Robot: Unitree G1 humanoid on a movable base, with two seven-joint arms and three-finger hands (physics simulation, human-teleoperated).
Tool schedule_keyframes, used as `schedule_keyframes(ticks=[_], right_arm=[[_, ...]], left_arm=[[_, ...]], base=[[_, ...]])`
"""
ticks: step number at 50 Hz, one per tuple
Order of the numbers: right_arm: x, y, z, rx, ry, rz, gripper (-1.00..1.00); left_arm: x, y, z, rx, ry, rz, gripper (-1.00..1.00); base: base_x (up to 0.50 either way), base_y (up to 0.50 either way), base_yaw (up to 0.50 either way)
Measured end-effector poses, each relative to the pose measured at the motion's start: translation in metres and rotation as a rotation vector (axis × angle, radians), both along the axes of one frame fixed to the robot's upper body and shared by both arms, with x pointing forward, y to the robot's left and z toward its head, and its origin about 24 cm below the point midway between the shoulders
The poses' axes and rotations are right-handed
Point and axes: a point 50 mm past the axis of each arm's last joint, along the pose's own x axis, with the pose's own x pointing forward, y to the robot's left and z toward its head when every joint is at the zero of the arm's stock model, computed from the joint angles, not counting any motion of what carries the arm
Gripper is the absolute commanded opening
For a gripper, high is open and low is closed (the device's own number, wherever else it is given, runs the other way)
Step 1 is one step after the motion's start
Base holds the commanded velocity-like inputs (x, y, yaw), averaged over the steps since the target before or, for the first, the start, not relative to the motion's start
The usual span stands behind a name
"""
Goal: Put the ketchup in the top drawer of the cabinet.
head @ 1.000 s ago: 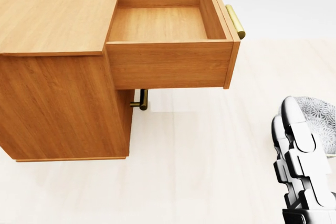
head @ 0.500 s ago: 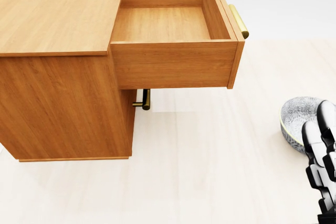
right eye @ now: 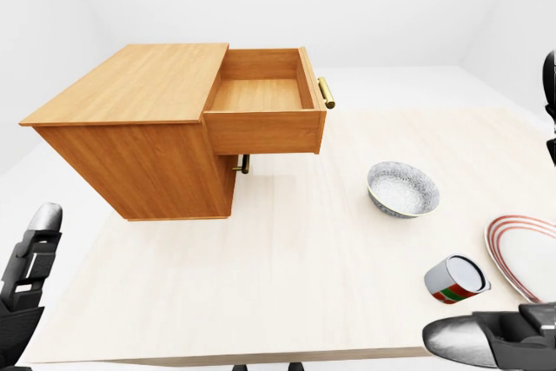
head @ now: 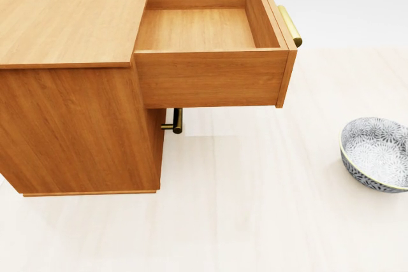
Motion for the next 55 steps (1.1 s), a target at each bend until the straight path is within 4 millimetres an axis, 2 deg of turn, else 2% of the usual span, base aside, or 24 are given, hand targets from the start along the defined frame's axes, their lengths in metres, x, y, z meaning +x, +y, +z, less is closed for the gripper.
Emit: schedule_keyframes(ticks=[6,14,20,28,36,44,55], right_arm=[[-0.007,0.005,0.010,-0.265,-0.064,-0.032,1.00],[-0.002,0.006,0.003,-0.653,0.024,-0.181,1.00],[0.003,0.000,0.004,-0.765,0.019,-0.418,1.00],[0.001,-0.012,0.008,-0.815,0.006,-0.699,1.00],[0.001,-0.032,0.010,-0.796,0.046,-0.867,1.00],[0.001,-0.047,0.011,-0.772,0.088,-0.952,1.00],[0.005,-0.066,-0.004,-0.695,0.195,-0.965,1.00]], left_arm=[[0.000,0.001,0.001,-0.002,-0.002,0.002,1.00],[-0.001,0.002,0.001,-0.004,-0.004,0.005,1.00],[-0.001,0.002,0.001,-0.004,-0.005,0.005,1.00],[-0.001,0.002,0.001,-0.004,-0.006,0.004,1.00],[-0.001,0.002,0.001,-0.002,-0.007,0.004,1.00],[-0.001,0.002,0.001,-0.002,-0.009,0.007,1.00],[-0.002,0.002,0.001,-0.001,-0.011,0.007,1.00]], base=[[0.00,0.00,0.00],[0.00,0.00,0.00],[0.00,0.00,0.00],[0.00,0.00,0.00],[0.00,0.00,0.00],[0.00,0.00,0.00],[0.00,0.00,0.00]])
